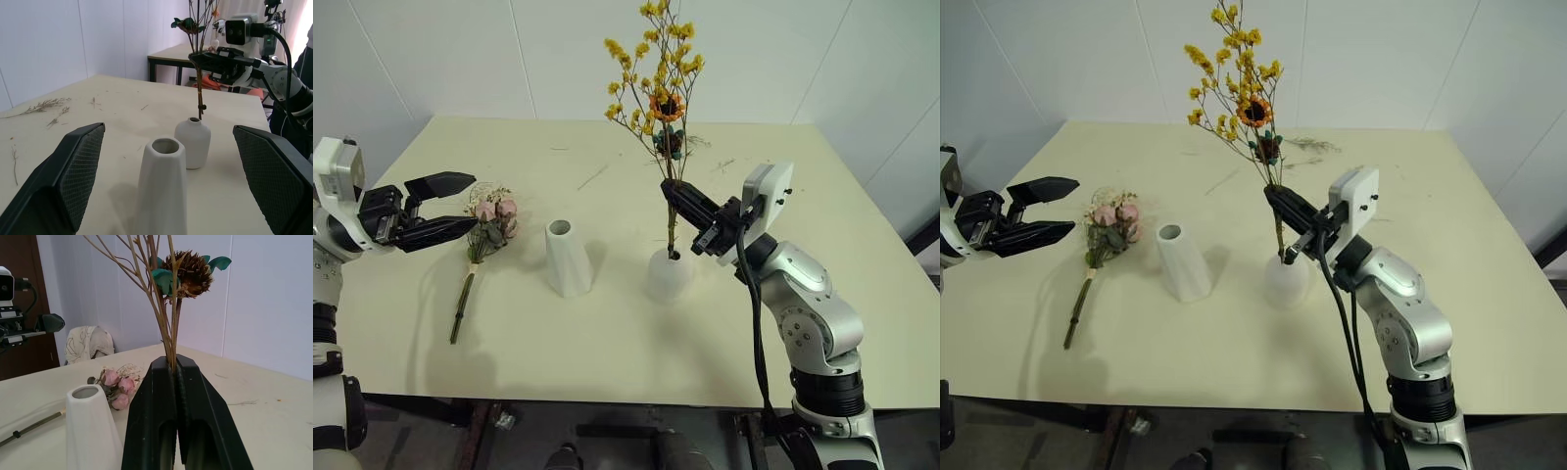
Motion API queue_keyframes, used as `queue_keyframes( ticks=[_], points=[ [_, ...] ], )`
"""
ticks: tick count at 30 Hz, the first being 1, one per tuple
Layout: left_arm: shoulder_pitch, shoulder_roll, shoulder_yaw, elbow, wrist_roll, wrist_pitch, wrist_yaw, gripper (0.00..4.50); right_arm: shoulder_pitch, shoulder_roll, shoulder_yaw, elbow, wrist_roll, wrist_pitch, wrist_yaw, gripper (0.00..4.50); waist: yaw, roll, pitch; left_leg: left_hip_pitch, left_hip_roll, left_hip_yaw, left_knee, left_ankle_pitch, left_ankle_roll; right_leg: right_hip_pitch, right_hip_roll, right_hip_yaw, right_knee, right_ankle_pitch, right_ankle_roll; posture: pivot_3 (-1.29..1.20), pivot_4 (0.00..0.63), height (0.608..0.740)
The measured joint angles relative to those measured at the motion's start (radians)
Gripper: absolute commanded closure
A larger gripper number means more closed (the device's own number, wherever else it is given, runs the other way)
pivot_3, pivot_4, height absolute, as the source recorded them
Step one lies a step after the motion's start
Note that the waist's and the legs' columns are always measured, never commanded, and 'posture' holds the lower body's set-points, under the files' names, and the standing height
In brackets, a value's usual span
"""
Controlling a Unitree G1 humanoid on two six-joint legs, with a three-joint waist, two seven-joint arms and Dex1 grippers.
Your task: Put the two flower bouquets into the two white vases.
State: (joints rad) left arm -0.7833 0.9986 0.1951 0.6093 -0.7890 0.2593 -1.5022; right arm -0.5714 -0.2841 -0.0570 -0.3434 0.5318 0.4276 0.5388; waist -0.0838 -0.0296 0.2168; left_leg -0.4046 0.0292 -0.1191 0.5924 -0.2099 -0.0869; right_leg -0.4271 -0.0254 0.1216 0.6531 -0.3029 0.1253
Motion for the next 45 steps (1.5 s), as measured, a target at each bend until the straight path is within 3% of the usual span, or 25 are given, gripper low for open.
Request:
queue_keyframes(
  ticks=[45],
  points=[
    [-0.016,-0.004,-0.006,0.027,0.000,-0.012,0.000,0.00,0.093,0.022,0.052,0.141,-0.102,-0.143,0.018,4.48,0.000,0.000,0.000,0.000,0.000,0.000,0.000,0.000,0.000,0.000,0.000,0.000,0.000,0.000,0.000,0.00,0.150,0.740]
  ],
)
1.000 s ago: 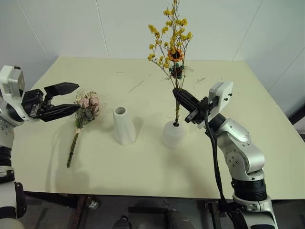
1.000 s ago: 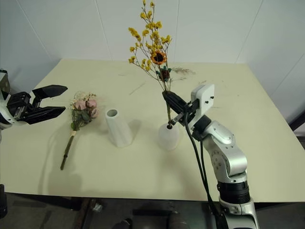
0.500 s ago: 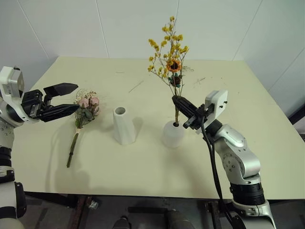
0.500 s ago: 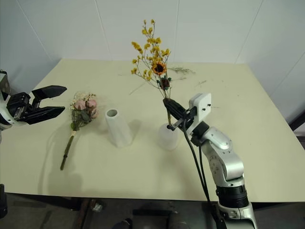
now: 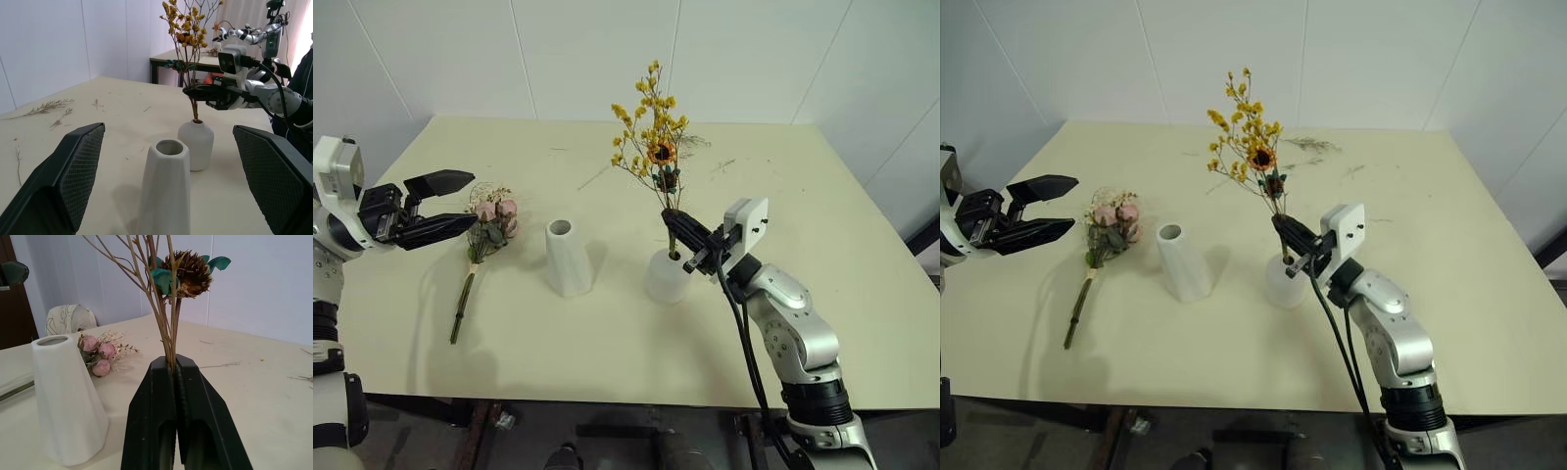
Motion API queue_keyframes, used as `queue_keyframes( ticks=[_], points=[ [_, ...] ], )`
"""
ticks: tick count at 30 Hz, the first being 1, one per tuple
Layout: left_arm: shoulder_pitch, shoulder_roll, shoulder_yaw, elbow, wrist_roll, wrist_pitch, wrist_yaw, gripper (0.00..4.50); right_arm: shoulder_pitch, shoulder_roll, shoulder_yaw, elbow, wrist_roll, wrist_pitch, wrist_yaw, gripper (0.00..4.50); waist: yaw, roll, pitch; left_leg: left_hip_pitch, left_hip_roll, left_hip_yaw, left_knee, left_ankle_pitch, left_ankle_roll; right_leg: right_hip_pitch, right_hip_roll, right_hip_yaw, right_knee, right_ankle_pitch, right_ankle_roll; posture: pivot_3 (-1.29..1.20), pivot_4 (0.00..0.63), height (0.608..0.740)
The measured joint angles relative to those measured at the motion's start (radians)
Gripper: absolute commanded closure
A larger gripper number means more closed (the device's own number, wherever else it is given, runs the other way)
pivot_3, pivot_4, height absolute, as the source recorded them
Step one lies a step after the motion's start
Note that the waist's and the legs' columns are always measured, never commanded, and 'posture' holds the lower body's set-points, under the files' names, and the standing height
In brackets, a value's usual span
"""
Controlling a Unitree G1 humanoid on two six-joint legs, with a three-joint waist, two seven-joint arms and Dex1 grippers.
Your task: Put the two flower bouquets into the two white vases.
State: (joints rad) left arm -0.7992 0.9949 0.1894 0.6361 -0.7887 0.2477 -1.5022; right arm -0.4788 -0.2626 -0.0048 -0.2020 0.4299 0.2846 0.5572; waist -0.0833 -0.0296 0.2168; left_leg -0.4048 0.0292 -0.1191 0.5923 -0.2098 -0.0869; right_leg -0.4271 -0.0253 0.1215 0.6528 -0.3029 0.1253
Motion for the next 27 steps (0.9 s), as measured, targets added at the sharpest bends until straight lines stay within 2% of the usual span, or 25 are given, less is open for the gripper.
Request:
queue_keyframes(
  ticks=[10,14,21,25,27],
  points=[
    [0.000,-0.001,0.000,0.000,0.000,-0.004,0.000,0.00,0.030,-0.004,0.000,0.000,-0.006,-0.001,0.000,4.48,0.000,0.000,0.000,0.000,0.000,0.000,0.000,0.000,0.000,0.000,0.000,0.000,0.000,0.000,0.000,0.00,0.150,0.740],
    [0.000,-0.001,0.000,0.000,0.000,-0.007,0.000,0.00,0.034,-0.005,-0.001,-0.001,-0.010,-0.002,0.000,3.57,0.000,0.000,0.000,0.000,0.000,0.000,0.000,0.000,0.000,0.000,0.000,0.000,0.000,0.000,0.000,0.00,0.150,0.740],
    [-0.001,-0.003,-0.001,0.001,0.004,-0.008,0.000,0.00,0.057,-0.033,-0.002,-0.039,0.008,0.009,0.022,1.33,0.001,0.000,0.000,0.000,0.000,0.000,0.000,0.000,0.000,0.000,0.000,0.000,0.000,0.000,0.000,0.00,0.150,0.740],
    [-0.003,-0.007,-0.001,0.004,0.006,-0.008,0.000,0.00,0.080,-0.085,-0.004,-0.082,0.038,0.037,0.054,0.04,0.002,0.000,0.000,0.000,0.000,0.000,0.000,0.000,0.000,0.000,0.000,0.000,0.000,0.000,0.000,0.00,0.150,0.740],
    [-0.003,-0.008,-0.001,0.006,0.007,-0.008,0.000,0.00,0.097,-0.115,-0.007,-0.103,0.054,0.051,0.074,0.04,0.002,0.000,0.000,0.000,0.000,0.000,0.000,0.000,0.000,0.000,0.000,0.000,0.000,0.000,0.000,0.00,0.150,0.740]
  ],
)
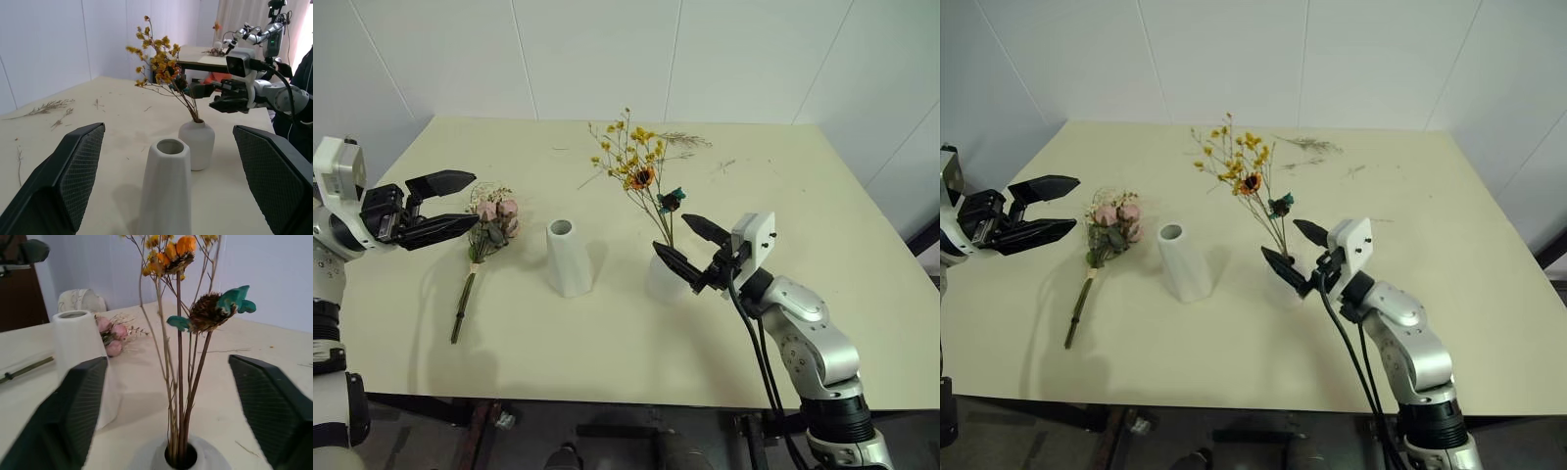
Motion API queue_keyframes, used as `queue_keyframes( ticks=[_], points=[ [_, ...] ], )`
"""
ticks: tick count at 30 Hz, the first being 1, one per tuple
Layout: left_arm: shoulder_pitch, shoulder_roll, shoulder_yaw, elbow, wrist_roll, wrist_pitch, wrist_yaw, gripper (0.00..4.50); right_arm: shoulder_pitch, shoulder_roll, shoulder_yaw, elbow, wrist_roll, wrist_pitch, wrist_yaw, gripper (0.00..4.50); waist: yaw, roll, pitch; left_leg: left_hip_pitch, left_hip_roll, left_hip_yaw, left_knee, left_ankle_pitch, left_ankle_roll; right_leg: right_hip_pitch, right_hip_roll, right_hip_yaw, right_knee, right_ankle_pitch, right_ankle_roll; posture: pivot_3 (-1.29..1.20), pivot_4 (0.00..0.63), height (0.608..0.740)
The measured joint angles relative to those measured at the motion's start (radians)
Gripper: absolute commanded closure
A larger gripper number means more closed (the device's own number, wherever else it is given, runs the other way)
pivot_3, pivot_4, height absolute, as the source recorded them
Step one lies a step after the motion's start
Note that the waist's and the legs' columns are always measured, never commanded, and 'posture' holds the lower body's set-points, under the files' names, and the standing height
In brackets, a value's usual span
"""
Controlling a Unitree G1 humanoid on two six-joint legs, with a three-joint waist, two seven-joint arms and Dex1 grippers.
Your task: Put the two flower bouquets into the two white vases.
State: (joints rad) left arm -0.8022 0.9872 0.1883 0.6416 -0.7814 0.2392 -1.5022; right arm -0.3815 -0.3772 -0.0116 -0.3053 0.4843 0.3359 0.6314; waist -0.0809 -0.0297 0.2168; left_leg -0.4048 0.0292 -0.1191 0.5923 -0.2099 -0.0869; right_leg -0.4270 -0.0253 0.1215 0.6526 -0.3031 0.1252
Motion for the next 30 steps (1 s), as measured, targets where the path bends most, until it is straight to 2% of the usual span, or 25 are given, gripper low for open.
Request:
queue_keyframes(
  ticks=[9,16,19,23,30],
  points=[
    [-0.004,-0.005,0.000,0.001,0.005,-0.001,0.000,0.00,0.048,-0.123,-0.029,-0.074,0.069,0.066,0.082,0.04,0.000,0.000,0.000,0.000,0.000,0.000,0.000,0.000,0.000,0.000,0.000,0.000,0.000,0.000,0.000,0.00,0.150,0.740],
    [0.010,-0.024,0.051,-0.017,0.058,-0.049,0.019,0.00,0.052,-0.322,-0.090,-0.119,0.167,0.179,0.206,0.04,0.003,0.000,0.000,0.000,0.000,0.000,0.000,0.000,0.000,0.000,0.000,0.000,-0.001,0.000,0.000,0.00,0.150,0.740],
    [0.052,-0.028,0.107,-0.066,0.084,-0.054,0.128,0.00,0.031,-0.357,-0.114,-0.109,0.178,0.189,0.248,0.04,-0.001,0.000,0.000,0.000,0.000,0.000,0.000,0.000,0.000,0.000,0.000,0.000,-0.001,0.000,0.000,0.00,0.150,0.740],
    [0.165,-0.025,0.169,-0.197,0.151,-0.001,0.374,0.00,-0.017,-0.392,-0.122,-0.034,0.171,0.175,0.304,0.04,0.000,0.000,0.000,0.000,0.000,0.001,0.000,0.000,0.000,0.000,0.000,0.002,-0.001,0.000,0.000,0.00,0.150,0.740],
    [0.338,-0.004,0.214,-0.422,0.259,0.271,0.759,0.00,-0.090,-0.415,-0.111,0.093,0.124,0.140,0.395,0.04,0.003,-0.001,0.000,0.000,0.000,0.001,0.000,0.000,0.000,0.000,0.000,0.002,-0.002,0.000,0.001,0.00,0.150,0.740]
  ],
)
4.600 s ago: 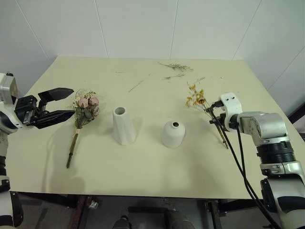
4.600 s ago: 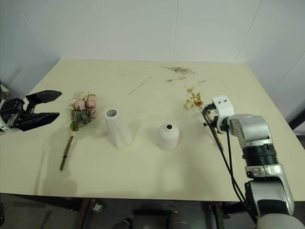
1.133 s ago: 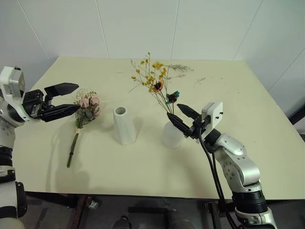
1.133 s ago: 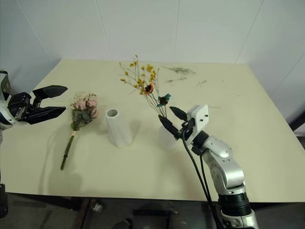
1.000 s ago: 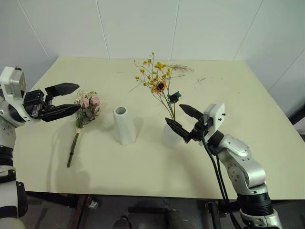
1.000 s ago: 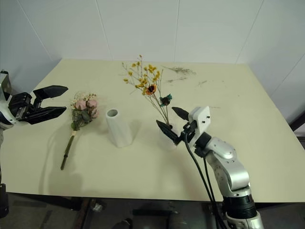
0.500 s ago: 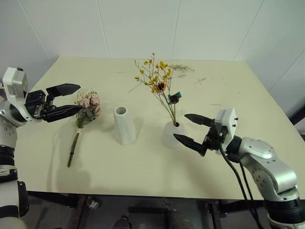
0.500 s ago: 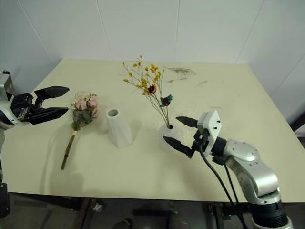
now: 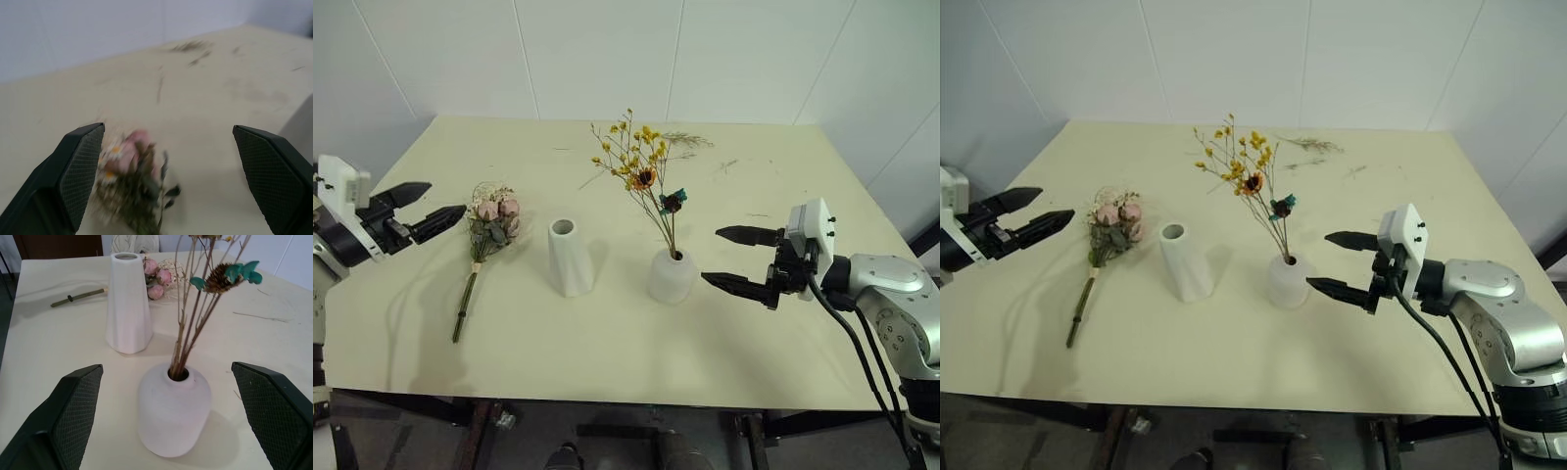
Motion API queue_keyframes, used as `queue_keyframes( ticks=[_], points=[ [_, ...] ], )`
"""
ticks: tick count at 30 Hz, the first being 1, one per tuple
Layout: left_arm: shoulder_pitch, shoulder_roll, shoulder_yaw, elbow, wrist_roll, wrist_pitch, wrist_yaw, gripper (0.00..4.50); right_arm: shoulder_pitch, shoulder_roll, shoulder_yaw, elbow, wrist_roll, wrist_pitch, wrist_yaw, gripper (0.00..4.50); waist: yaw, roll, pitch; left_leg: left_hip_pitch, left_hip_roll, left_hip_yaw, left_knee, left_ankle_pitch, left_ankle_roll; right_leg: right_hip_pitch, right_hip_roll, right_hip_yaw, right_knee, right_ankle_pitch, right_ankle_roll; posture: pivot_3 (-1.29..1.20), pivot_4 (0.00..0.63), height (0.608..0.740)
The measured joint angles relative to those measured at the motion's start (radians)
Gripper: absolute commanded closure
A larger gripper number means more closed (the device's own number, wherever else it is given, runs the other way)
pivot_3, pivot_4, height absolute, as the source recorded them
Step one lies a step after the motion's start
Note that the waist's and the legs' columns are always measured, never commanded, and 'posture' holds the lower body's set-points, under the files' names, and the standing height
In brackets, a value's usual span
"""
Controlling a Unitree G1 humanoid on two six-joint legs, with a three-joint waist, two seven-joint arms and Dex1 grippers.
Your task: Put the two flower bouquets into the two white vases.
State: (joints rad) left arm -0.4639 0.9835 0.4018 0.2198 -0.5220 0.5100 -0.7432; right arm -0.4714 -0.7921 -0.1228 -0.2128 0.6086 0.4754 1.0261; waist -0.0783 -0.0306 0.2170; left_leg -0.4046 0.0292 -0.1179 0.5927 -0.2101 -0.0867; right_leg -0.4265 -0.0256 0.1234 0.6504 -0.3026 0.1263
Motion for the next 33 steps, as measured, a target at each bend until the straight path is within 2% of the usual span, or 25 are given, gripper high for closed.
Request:
queue_keyframes(
  ticks=[8,18,24,31,33],
  points=[
    [-0.022,0.019,-0.080,-0.171,0.054,0.416,0.211,0.00,-0.047,0.010,0.008,0.060,-0.019,-0.068,0.101,0.04,0.002,0.000,0.000,-0.001,0.000,0.000,0.000,0.000,0.000,0.000,0.000,0.000,-0.002,0.000,0.001,0.00,0.150,0.740],
    [-0.161,0.025,-0.264,-0.200,0.076,0.823,0.284,0.00,-0.068,0.003,0.008,0.107,-0.015,-0.086,0.210,0.04,-0.004,0.000,0.000,-0.001,0.000,0.000,0.000,0.000,-0.001,0.001,0.000,0.000,-0.003,0.001,0.002,0.00,0.150,0.740],
    [-0.225,0.016,-0.322,-0.140,0.096,0.891,0.294,0.00,-0.101,0.001,0.009,0.126,-0.031,-0.106,0.228,0.04,-0.003,0.000,0.000,-0.001,0.000,0.000,0.000,0.000,-0.001,0.001,0.000,0.000,-0.003,0.001,0.002,0.00,0.150,0.740],
    [-0.256,-0.029,-0.342,-0.013,0.147,0.873,0.305,0.00,-0.100,0.001,0.009,0.132,-0.039,-0.107,0.228,0.04,0.000,0.000,0.000,-0.001,-0.001,0.000,0.000,0.000,-0.001,0.001,0.000,0.000,-0.003,0.001,0.002,0.00,0.150,0.740],
    [-0.256,-0.044,-0.345,-0.005,0.151,0.872,0.304,0.41,-0.100,0.001,0.009,0.132,-0.040,-0.107,0.228,0.00,0.001,0.000,0.000,-0.001,-0.001,0.000,0.000,0.000,-0.001,0.001,0.000,0.000,-0.003,0.001,0.002,0.00,0.150,0.740]
  ],
)
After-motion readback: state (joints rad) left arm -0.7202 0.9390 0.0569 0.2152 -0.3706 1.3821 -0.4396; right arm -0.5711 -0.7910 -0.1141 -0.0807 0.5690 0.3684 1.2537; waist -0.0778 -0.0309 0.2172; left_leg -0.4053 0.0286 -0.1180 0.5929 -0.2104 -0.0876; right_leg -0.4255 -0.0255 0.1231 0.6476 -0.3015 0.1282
